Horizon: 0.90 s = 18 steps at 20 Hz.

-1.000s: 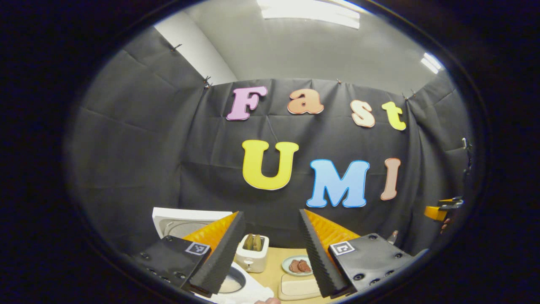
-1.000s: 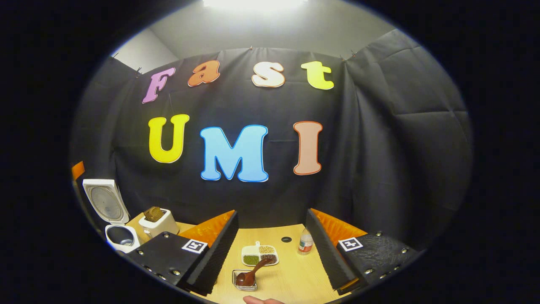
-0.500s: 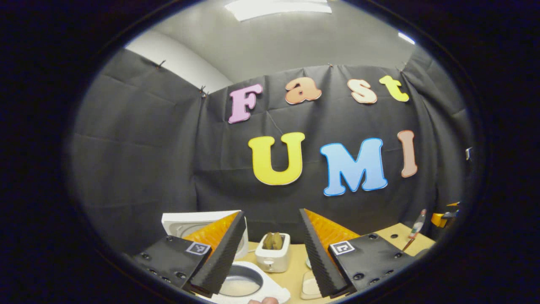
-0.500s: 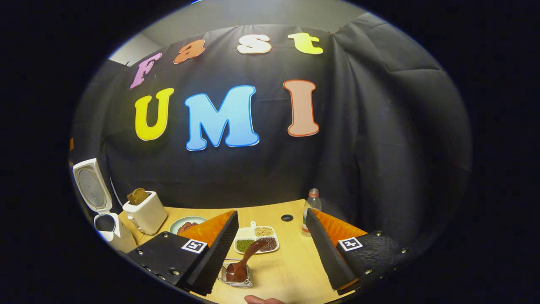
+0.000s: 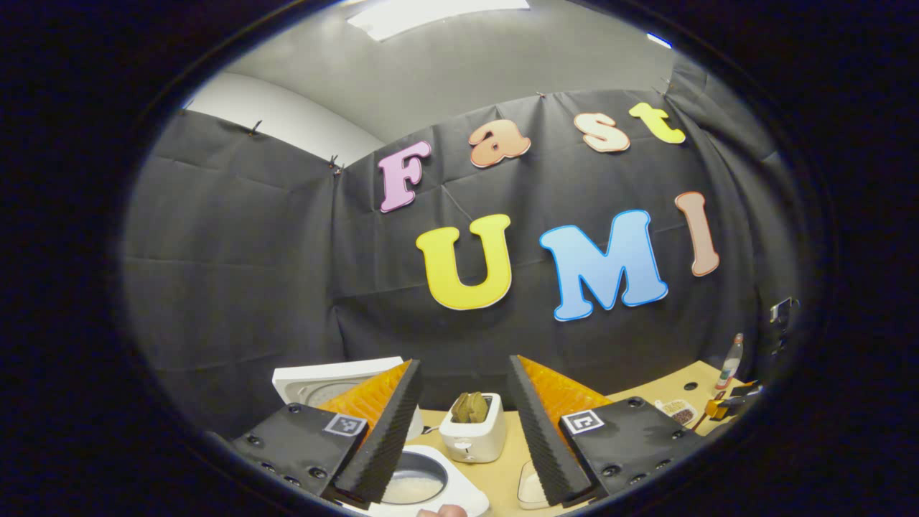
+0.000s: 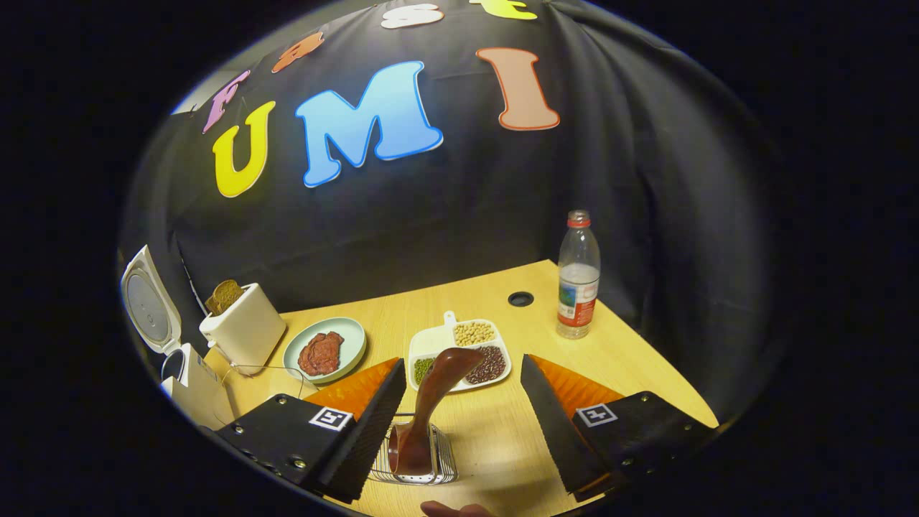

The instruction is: Close the left gripper, press the button to open the rice cooker; take a wooden spoon from the chopstick holder with the right hand, scoop a spoonful of rice and pour it into the rice cooker, then put the wooden spoon back into the chopstick holder.

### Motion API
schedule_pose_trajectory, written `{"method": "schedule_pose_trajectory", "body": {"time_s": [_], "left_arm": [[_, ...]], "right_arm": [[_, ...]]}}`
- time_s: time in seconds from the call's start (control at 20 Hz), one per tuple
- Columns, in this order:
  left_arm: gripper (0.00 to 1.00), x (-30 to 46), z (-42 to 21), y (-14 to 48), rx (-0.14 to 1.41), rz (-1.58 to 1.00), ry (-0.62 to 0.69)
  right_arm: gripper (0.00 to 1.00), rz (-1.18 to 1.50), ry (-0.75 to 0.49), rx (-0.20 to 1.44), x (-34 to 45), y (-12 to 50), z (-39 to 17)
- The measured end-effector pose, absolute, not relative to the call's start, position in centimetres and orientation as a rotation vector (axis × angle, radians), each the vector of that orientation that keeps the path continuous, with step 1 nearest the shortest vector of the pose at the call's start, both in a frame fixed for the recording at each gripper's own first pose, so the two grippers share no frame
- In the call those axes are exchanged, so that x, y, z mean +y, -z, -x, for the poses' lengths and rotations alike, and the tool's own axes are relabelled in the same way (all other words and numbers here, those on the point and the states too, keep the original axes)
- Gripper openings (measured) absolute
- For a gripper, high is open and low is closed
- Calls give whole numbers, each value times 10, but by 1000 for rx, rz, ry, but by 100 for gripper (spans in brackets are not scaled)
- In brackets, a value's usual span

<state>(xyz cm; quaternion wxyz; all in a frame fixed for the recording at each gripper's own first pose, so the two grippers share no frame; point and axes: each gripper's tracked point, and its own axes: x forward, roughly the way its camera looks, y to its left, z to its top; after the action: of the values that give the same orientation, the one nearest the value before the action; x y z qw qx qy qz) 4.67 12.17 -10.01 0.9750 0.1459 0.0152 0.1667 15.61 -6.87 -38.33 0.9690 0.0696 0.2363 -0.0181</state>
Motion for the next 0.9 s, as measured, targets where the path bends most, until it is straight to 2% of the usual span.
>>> {"method": "schedule_pose_trajectory", "body": {"time_s": [0.25, 0.3, 0.35, 0.4, 0.45, 0.5, 0.55, 0.6, 0.65, 0.7, 0.75, 0.8, 0.85, 0.9], "left_arm": [[84, 131, -46, 104, 54, -338, -402], [79, 131, -44, 105, 52, -334, -409], [79, 129, -44, 108, 54, -329, -407], [88, 128, -45, 113, 61, -328, -400], [88, 128, -48, 115, 66, -335, -391], [83, 128, -49, 117, 72, -340, -382], [79, 129, -51, 118, 81, -337, -371], [84, 129, -53, 118, 77, -331, -357], [84, 130, -57, 115, 71, -326, -346], [84, 132, -60, 116, 71, -320, -336], [79, 132, -61, 116, 72, -316, -325], [89, 133, -60, 114, 67, -314, -313], [89, 134, -60, 114, 61, -314, -306], [84, 135, -58, 113, 58, -313, -301]], "right_arm": [[98, -154, -19, 538, -58, 413, -177], [98, -143, -25, 536, -56, 411, -179], [94, -125, -28, 530, -55, 410, -181], [83, -114, -30, 520, -55, 407, -181], [77, -115, -35, 512, -54, 403, -179], [57, -123, -36, 515, -51, 401, -175], [47, -130, -41, 526, -49, 401, -167], [42, -132, -52, 523, -48, 401, -163], [42, -156, -52, 520, -43, 393, -154], [30, -162, -64, 518, -38, 395, -152], [30, -181, -76, 510, -31, 392, -149], [23, -185, -76, 501, -25, 390, -144], [16, -178, -86, 491, -19, 388, -143], [16, -173, -77, 487, -18, 379, -140]]}}
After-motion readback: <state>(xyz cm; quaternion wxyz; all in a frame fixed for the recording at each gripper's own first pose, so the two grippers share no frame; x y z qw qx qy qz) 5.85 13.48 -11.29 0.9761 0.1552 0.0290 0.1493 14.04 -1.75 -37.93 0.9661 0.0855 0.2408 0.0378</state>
